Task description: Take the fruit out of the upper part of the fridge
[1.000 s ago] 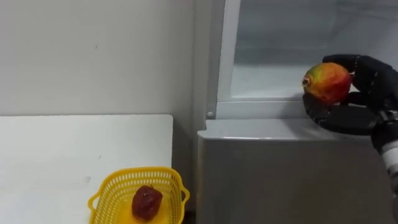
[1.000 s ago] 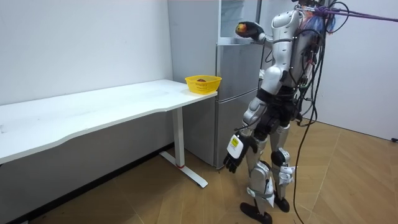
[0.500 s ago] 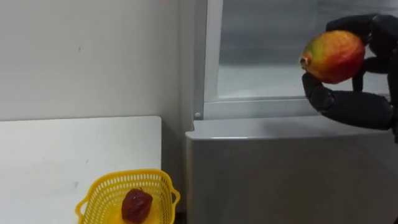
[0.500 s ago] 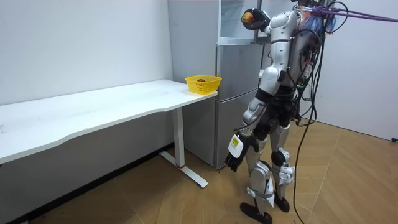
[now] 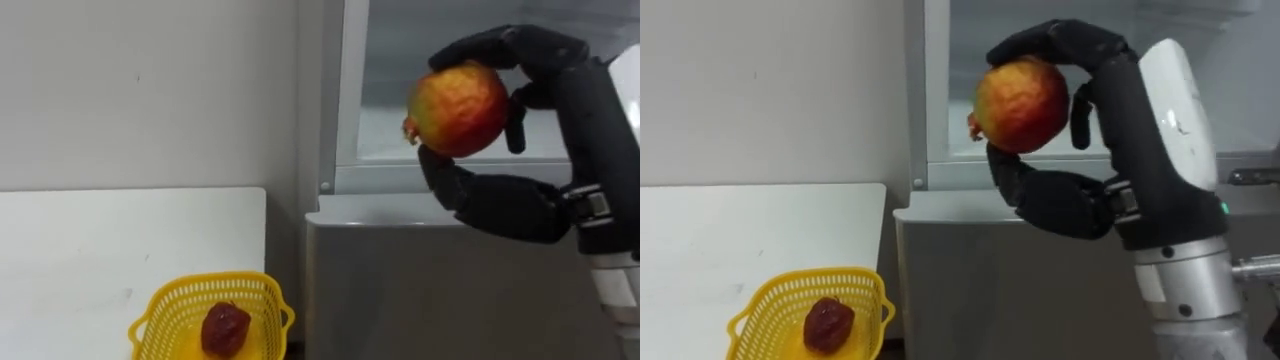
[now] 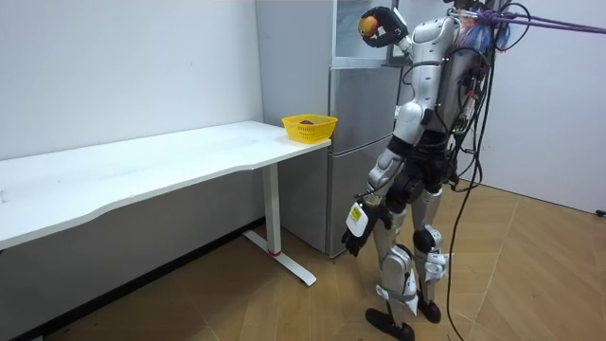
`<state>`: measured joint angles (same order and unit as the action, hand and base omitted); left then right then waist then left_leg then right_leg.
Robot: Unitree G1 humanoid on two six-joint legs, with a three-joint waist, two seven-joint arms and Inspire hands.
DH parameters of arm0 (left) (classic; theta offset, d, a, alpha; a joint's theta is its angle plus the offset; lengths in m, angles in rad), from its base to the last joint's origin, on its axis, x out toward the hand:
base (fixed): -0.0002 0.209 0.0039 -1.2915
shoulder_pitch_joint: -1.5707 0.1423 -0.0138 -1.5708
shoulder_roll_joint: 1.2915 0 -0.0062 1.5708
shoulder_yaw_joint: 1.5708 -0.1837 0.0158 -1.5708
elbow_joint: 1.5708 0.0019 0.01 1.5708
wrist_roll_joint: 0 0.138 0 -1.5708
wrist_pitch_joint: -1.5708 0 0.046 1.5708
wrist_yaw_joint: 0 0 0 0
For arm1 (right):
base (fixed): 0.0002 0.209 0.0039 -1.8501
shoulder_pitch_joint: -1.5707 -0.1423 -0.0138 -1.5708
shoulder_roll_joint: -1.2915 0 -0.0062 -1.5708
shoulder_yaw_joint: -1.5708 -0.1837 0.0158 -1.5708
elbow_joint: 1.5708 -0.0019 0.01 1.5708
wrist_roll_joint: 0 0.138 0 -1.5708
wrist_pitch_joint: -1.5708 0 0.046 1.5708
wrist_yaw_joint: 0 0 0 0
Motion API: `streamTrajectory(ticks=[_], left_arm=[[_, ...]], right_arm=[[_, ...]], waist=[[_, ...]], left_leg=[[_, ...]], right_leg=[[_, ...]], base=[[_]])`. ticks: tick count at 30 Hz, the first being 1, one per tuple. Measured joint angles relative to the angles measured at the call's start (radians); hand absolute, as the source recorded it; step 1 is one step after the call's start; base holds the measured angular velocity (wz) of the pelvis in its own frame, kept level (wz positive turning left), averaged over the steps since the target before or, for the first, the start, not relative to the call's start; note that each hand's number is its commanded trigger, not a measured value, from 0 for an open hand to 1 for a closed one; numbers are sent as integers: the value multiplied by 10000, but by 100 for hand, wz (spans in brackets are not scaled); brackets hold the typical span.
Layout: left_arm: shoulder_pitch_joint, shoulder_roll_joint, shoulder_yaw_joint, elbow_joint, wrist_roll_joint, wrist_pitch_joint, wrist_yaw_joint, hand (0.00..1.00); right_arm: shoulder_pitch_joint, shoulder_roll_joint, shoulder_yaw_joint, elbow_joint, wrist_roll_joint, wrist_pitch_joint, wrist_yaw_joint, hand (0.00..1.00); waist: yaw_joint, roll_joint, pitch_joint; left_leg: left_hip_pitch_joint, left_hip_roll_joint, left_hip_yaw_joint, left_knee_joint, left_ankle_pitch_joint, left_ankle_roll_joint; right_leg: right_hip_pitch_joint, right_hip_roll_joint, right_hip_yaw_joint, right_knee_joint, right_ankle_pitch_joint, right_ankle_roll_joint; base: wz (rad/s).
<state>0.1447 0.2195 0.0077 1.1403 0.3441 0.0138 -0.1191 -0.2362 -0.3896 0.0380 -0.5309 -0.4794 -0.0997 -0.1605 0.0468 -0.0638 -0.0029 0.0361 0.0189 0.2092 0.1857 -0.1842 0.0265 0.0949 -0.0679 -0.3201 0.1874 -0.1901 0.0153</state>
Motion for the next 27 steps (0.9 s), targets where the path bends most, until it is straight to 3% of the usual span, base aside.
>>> streamTrajectory(ticks=[5, 10, 19, 27], left_arm=[[3, 94, -1, 11, -7, -64, -35, 0], [-10, 218, -26, 79, -2, -86, -125, 0], [-41, 220, -373, 276, 155, -60, -291, 0], [-81, 213, -605, 275, 188, -60, -352, 0]], right_arm=[[-55, 20, 391, -406, -697, -152, 155, 100], [-643, 82, 707, -432, -831, -175, 339, 100], [-931, 226, 1843, -377, -974, -122, 1149, 100], [-948, 442, 2278, -319, -1160, -109, 1598, 100]], waist=[[238, -202, -34], [448, -344, 43], [861, -400, 80], [1070, -438, 102]], left_leg=[[-143, -4, -86, -12, 5, -7], [-122, -15, -243, -31, 6, -11], [-91, -13, -297, -23, 5, -16], [-326, -16, -341, 62, 9, -19]], right_leg=[[-50, -3, -169, -6, 3, -4], [58, -9, -415, -34, 5, 1], [101, -19, -505, -29, 4, 3], [-42, -23, -523, -21, 4, 3]], base=[[5], [10], [1], [1]])
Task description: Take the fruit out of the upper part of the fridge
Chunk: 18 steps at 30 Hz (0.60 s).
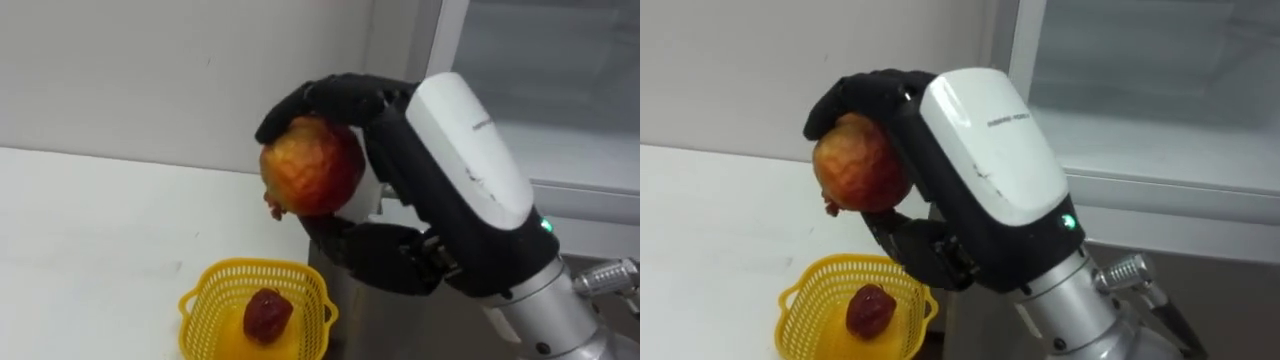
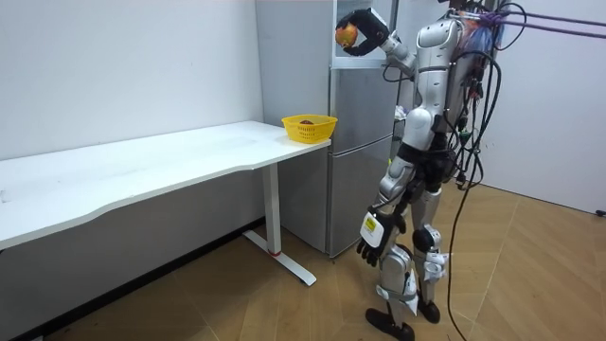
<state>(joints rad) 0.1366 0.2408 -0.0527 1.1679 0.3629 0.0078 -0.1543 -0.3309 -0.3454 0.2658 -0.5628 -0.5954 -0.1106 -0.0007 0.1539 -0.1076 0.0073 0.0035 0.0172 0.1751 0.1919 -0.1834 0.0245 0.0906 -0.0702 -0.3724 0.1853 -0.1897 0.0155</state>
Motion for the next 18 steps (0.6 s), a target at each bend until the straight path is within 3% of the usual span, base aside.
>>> streamTrajectory(ticks=[5, 11, 18], left_arm=[[-131, -5, -77, -5, -64, -2, -64, 0], [-135, 31, -277, -3, -95, 4, -73, 0], [-248, 22, -300, -33, -78, 4, -73, 0]], right_arm=[[-35, 10, 279, 381, -125, 1, -14, 100], [-94, 12, 629, 1163, -696, 76, -8, 100], [-417, 11, 947, 1803, -1452, 256, 55, 100]], waist=[[188, -11, 8], [316, -120, 85], [468, -152, 84]], left_leg=[[-89, -14, -161, 80, 2, -1], [-181, -44, -314, 138, 2, 2], [-332, -74, -483, 254, 1, 5]], right_leg=[[-5, -13, -155, 0, 0, 0], [-6, -29, -277, 2, -1, 1], [-42, -39, -418, -1, -1, 1]], base=[[9], [6], [7]])
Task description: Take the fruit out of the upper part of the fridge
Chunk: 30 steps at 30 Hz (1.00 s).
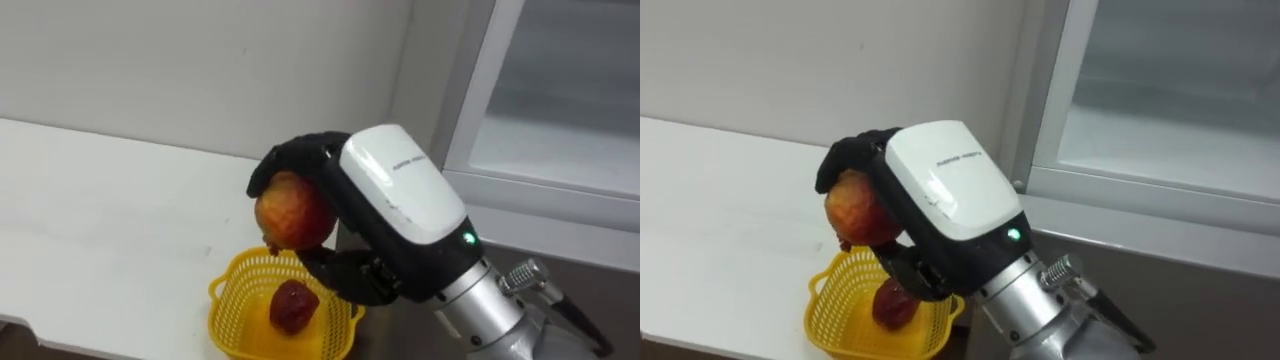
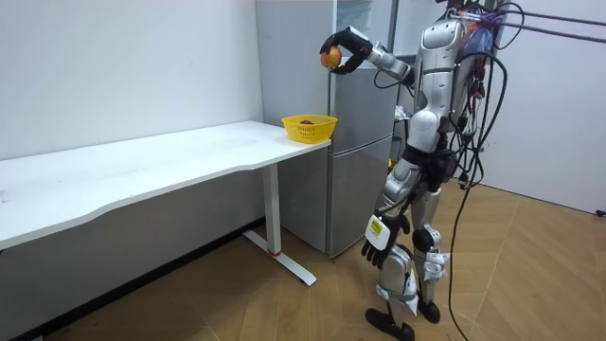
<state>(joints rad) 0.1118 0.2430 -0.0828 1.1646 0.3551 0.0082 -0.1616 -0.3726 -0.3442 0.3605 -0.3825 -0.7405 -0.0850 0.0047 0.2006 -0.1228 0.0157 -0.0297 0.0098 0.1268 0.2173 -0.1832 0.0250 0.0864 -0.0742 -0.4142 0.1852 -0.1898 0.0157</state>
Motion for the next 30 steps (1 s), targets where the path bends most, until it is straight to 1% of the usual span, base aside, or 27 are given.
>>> streamTrajectory(ticks=[3, 6, 8, 11, 12, 13, 15, 17, 19, 22, 24, 27, 30], left_arm=[[-17, -4, -10, -24, 0, 13, -82, 0], [-37, -20, -25, -60, 1, 84, -83, 0], [-39, -14, -95, -54, 25, 97, -73, 0], [-93, -18, -174, -61, 90, 102, -64, 0], [-111, -18, -178, -70, 95, 107, -60, 0], [-119, -19, -187, -87, 95, 134, -57, 0], [-114, -16, -191, -85, 95, 205, -57, 0], [-116, -14, -190, -86, 94, 295, -49, 0], [-104, -12, -163, -86, 107, 358, -68, 0], [-117, -7, -114, -124, 130, 361, -135, 0], [-121, 3, -84, -198, 130, 363, -188, 0], [-162, -25, -84, -259, 333, 372, -255, 0], [-175, -32, -85, -259, 346, 378, -264, 0]], right_arm=[[0, 1, 175, 344, -189, 18, 85, 100], [0, -1, 344, 619, -216, 211, 183, 100], [0, 0, 504, 813, -268, 220, 210, 100], [-7, 24, 780, 1601, -368, 229, 212, 100], [-13, 38, 882, 1984, -422, 278, 244, 100], [-12, 59, 939, 2245, -465, 432, 375, 100], [-12, 73, 955, 2583, -509, 624, 482, 100], [-17, 111, 955, 2949, -516, 726, 560, 100], [-17, 260, 955, 3187, -691, 904, 748, 100], [-17, 262, 954, 3346, -1101, 1002, 847, 100], [-18, 259, 953, 3421, -1150, 1081, 854, 100], [-192, 260, 950, 3882, -1162, 1080, 853, 100], [-237, 257, 949, 4211, -1167, 1225, 853, 100]], waist=[[26, 13, 8], [57, 26, 15], [69, 37, 12], [302, 41, 15], [319, 37, 13], [366, 36, 13], [501, 39, 16], [552, 36, 15], [622, 22, 12], [698, -10, 9], [742, -42, 9], [811, -48, 10], [820, -42, 22]], left_leg=[[-54, -3, -36, 47, 0, 0], [-116, -2, -38, 57, 0, 1], [-81, -6, -37, 45, 1, 2], [56, -3, 18, 6, 2, 3], [69, -11, 15, 10, 2, 3], [68, -19, 8, 17, 2, 6], [65, -38, -5, 20, 3, 16], [48, -52, -15, 20, 7, 27], [-19, -67, -26, 22, 16, 41], [-106, -93, -107, 40, 21, 50], [-122, -109, -204, 41, 22, 51], [-111, -128, -249, 38, 26, 56], [-121, -176, -323, 11, 40, 78]], right_leg=[[-15, 1, 16, 0, -1, 0], [-58, 3, 27, -2, -1, 1], [-36, 2, 31, -4, -1, 1], [68, -4, 17, -1, -1, 1], [104, -16, 6, 2, -1, 1], [106, -22, 4, 1, -2, 2], [100, -38, 1, 1, -3, 4], [82, -55, 6, 3, -5, 7], [11, -67, 1, 12, -7, 11], [-32, -75, -47, 9, -7, 11], [-30, -80, -94, 10, -8, 13], [-14, -97, -90, 0, -13, 21], [-10, -118, -98, 1, -26, 42]], base=[[6], [0], [0], [-4], [5], [5], [0], [0], [0], [5], [12], [8], [7]])
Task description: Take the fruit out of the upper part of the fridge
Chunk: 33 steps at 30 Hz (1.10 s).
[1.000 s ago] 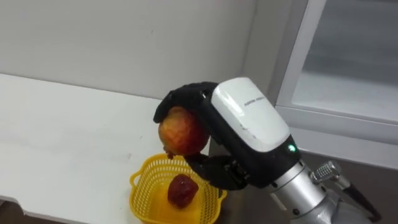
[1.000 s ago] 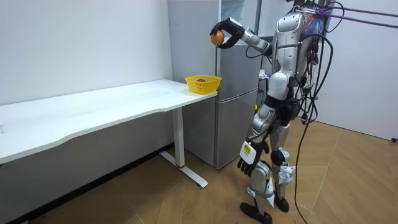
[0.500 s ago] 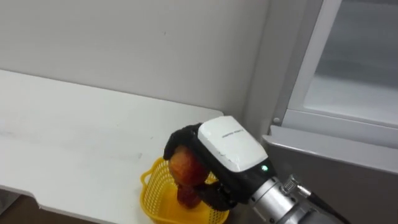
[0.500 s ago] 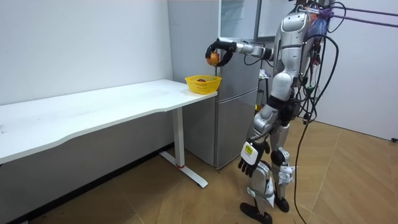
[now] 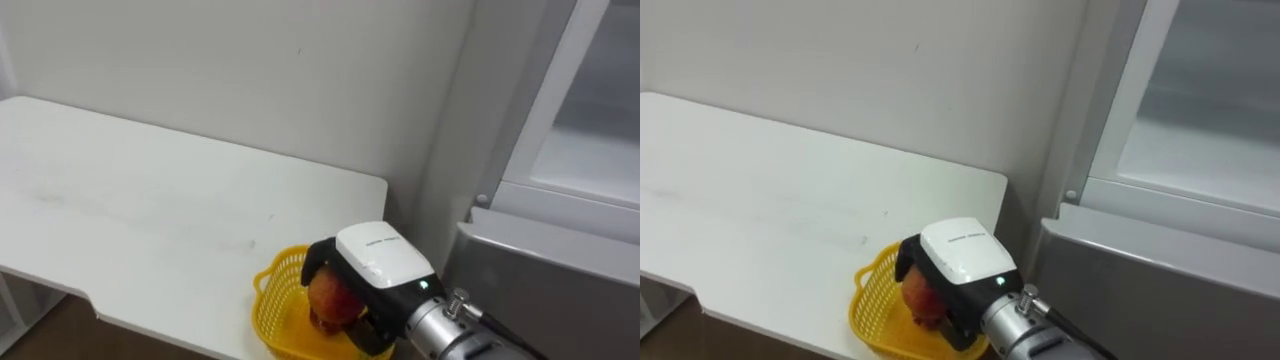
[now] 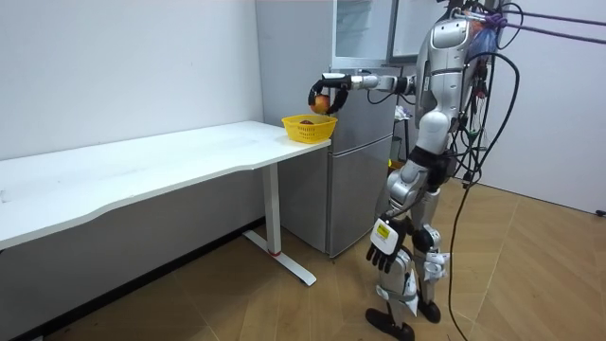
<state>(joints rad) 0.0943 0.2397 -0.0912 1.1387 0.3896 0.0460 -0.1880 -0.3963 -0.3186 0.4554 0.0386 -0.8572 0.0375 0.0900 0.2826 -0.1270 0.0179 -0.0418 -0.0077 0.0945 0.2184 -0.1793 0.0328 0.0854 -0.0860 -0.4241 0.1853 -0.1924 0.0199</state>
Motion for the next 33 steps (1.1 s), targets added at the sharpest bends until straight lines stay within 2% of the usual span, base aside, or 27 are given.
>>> streamTrajectory(ticks=[6, 9, 12, 18, 19, 20, 21, 22, 33], left_arm=[[-69, 5, 0, 0, -3, 186, 0, 0], [-79, 3, 0, -1, 0, 193, -5, 0], [-78, 4, -1, 0, -21, 198, 3, 0], [-108, 4, -4, 2, -27, 196, 72, 0], [-116, 4, -5, 2, -29, 195, 97, 0], [-121, 4, -5, 2, -29, 195, 101, 0], [-134, 4, -9, 8, -29, 195, 102, 0], [-143, 4, -12, 12, -31, 195, 100, 0], [-148, 2, -69, 215, -40, 198, 93, 0]], right_arm=[[-1, -8, 0, 470, 5, 81, -2, 100], [-1, -8, 1, 473, -87, 80, -2, 100], [-1, -9, 1, 503, -217, 82, -2, 100], [-1, -8, 1, 658, -218, 79, -1, 100], [-1, -8, 1, 670, -217, 79, -1, 80], [-1, -8, 1, 670, -217, 79, -1, 37], [-1, -8, 0, 671, -216, 79, -1, 3], [-1, -8, 1, 676, -214, 77, -1, 0], [-1, -5, 1, 723, -165, 69, -2, 0]], waist=[[-15, 13, 44], [-2, 12, 43], [-18, 6, 39], [-22, 0, 34], [-24, 1, 35], [-25, 5, 38], [-30, 2, 36], [-33, 12, 42], [-36, 39, 62]], left_leg=[[-4, -47, -55, -61, 14, 24], [-6, -46, -70, -102, 14, 23], [9, -48, -88, -111, 20, 24], [20, -54, -90, -114, 29, 30], [20, -55, -90, -120, 29, 31], [20, -55, -90, -122, 29, 30], [23, -55, -90, -126, 28, 30], [23, -55, -90, -126, 28, 30], [24, -77, -90, -135, 30, 34]], right_leg=[[-1, -26, 2, -1, -14, 24], [-5, -21, -4, -2, -17, 28], [-5, -38, -187, -2, -18, 30], [-17, -57, -192, -4, -19, 31], [-20, -64, -192, -4, -19, 31], [-21, -78, -192, -5, -19, 32], [-19, -112, -201, -5, -20, 34], [-17, -118, -217, -5, -22, 37], [-1, -148, -283, 0, -40, 67]], base=[[2], [0], [2], [1], [0], [0], [0], [0], [0]])
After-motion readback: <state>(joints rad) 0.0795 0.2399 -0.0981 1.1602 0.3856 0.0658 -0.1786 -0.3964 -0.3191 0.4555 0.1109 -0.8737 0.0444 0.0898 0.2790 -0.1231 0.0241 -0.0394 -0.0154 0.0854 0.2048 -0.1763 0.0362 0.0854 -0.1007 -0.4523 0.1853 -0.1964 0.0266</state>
